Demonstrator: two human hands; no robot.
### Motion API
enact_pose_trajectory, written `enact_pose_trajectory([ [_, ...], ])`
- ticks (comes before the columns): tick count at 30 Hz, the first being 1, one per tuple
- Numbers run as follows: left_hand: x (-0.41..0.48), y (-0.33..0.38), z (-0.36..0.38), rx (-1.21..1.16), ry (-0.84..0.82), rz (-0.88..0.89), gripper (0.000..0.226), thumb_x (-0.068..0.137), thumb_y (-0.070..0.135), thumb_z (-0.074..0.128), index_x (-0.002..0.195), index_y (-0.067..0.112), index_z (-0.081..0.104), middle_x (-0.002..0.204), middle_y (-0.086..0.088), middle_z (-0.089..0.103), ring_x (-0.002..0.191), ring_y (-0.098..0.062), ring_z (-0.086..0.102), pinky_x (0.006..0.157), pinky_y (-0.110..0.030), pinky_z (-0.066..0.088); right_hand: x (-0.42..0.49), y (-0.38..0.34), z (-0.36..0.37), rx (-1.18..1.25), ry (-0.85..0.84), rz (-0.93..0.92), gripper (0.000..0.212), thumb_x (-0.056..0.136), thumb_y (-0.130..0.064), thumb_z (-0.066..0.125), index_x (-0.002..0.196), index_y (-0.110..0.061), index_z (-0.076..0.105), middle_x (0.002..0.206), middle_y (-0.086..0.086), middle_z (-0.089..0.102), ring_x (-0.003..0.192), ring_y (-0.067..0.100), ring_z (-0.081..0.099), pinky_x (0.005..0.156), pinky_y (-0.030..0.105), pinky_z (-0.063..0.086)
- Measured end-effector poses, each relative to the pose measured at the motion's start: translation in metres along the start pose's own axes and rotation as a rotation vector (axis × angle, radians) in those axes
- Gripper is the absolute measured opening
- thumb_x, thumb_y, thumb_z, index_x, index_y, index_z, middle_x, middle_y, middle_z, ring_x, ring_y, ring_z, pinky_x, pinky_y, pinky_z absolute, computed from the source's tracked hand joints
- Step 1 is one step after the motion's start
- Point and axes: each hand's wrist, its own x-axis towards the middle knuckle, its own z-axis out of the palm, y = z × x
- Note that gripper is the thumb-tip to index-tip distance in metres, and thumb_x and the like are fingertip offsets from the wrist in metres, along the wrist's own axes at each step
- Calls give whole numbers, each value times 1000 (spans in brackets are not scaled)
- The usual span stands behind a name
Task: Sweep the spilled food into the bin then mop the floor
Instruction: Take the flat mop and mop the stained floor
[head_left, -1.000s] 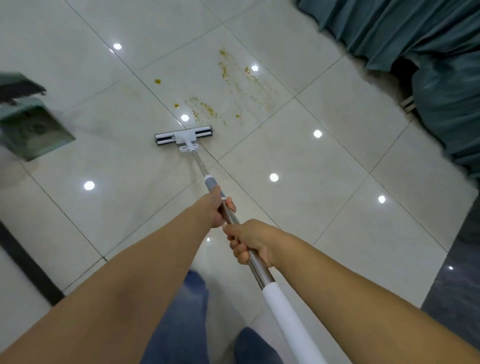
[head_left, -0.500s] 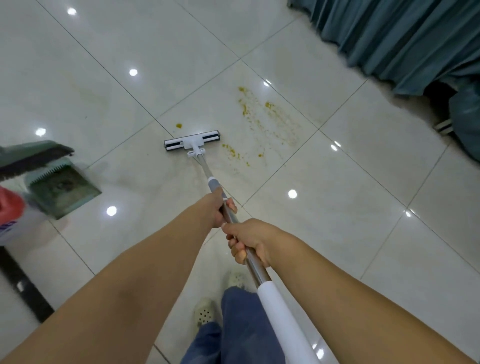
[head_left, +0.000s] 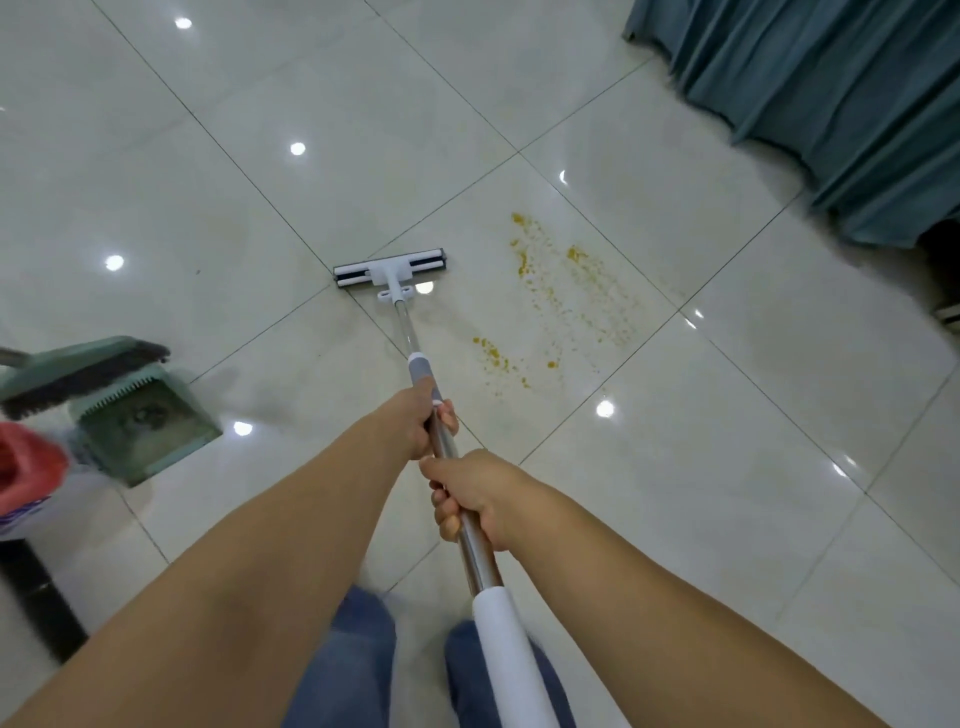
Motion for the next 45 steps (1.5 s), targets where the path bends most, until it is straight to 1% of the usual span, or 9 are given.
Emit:
enact_pose_trajectory([
  [6,25,97,-26,114,23,5,34,96,36,46,74,11,41,57,0,39,26,-8,30,33,-11,29,47,-66,61,87,29,-28,20,92,-18,56,74,-10,52,56,1,44,34,8,37,34,15,34],
  [13,48,212,-76,240,8,-38,32,95,36,47,76,11,42,57,1,39,27,-8,30,34,-11,29,88,-144,157,199,42,-18,22,94,-19,55,75,-9,49,59,1,43,34,6,36,33,14,34],
  [18,37,237,-107,313,-12,-70,31,95,36,47,78,11,43,57,1,41,28,-8,32,35,-16,30,87,-148,203,272,74,-45,20,94,-18,57,77,-8,51,60,2,44,36,7,37,33,14,34],
  [24,17,195,-123,369,-40,-121,39,95,42,45,71,12,40,55,1,38,29,-11,32,34,-12,30,61,-98,209,378,140,-79,22,92,-18,58,75,-6,52,57,3,46,29,5,36,32,12,32],
  [27,-2,158,-138,389,-53,-135,38,96,39,45,70,12,40,48,-1,39,29,-12,31,33,-11,31,42,-56,213,400,134,-83,23,93,-20,57,75,-7,52,57,2,46,30,5,36,33,13,32],
  [31,-30,89,-170,446,-69,-172,40,96,40,45,70,9,43,43,-2,39,27,-13,33,32,-13,34,15,26,226,431,177,-69,23,94,-23,58,77,-7,54,56,2,48,32,6,37,34,16,34],
  [34,-55,25,-200,552,-89,-220,42,97,40,42,69,9,43,37,-2,39,38,-13,33,37,-17,35,-8,99,239,493,204,-37,25,95,-24,57,77,-6,55,56,2,48,36,7,37,35,18,34],
  [39,-95,-70,-251,714,-103,-290,45,98,41,39,65,10,40,28,-2,35,22,-13,31,33,-13,34,-48,209,274,614,241,3,24,95,-22,54,76,-8,55,57,2,49,41,8,37,39,19,34],
  [45,-135,-139,-279,889,-139,-336,38,98,36,40,69,11,40,29,-2,36,23,-13,30,32,-13,36,-88,282,298,749,284,7,22,96,-22,53,79,-8,55,58,1,48,40,7,38,37,17,36],
])
